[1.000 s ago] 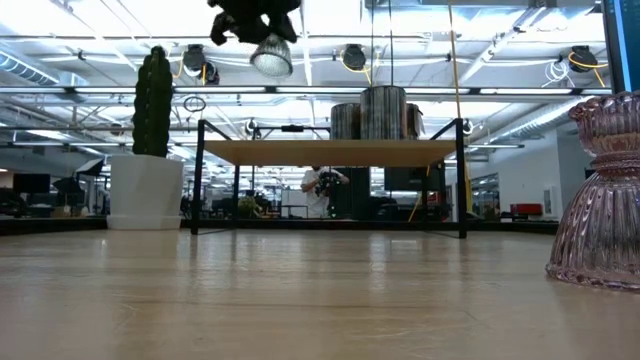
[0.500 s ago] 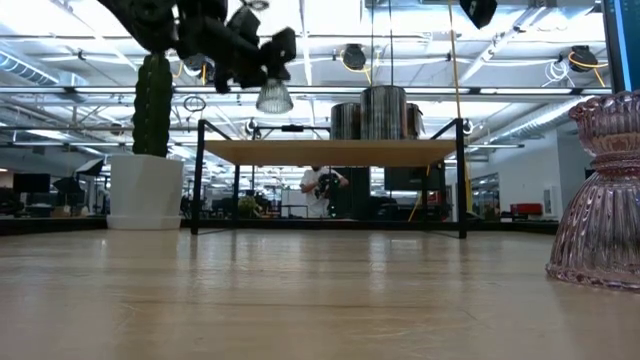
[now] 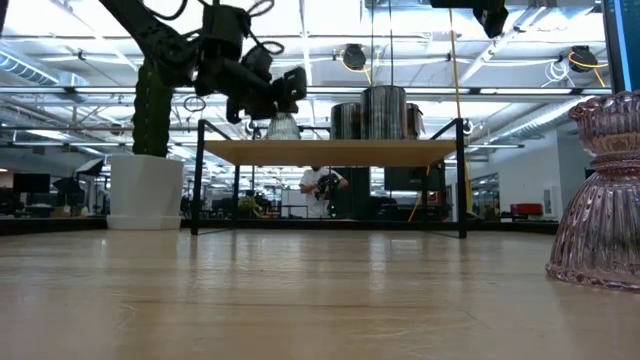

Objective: Pick & Place candle stick holders
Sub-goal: Put the green vase candle holder on the shelf

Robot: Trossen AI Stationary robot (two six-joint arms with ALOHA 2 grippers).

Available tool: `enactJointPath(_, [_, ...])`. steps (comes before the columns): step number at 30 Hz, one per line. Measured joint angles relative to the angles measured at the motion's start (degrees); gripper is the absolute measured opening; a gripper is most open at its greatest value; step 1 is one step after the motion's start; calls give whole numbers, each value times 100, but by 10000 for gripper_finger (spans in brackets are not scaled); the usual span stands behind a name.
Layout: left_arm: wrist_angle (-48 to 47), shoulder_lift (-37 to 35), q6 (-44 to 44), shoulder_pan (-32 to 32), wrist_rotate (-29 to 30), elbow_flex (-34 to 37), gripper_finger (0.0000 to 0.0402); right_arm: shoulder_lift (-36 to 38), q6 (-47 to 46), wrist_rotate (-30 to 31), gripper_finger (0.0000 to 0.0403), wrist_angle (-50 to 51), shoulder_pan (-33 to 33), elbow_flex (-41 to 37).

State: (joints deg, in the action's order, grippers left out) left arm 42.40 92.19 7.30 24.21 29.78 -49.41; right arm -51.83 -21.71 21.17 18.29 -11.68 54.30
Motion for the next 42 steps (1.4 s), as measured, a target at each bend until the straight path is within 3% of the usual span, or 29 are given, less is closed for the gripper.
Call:
enactJointPath(8, [-90, 173, -28, 0, 28, 2, 126, 9, -2, 3, 1, 4, 85, -2])
enactJointPath(18, [-475, 160, -100, 178, 519, 0, 126, 9, -11, -18, 1, 3, 83, -2])
enactJointPath(42, [-524, 156, 244, 223, 216, -7, 132, 9, -11, -22, 1, 1, 83, -2])
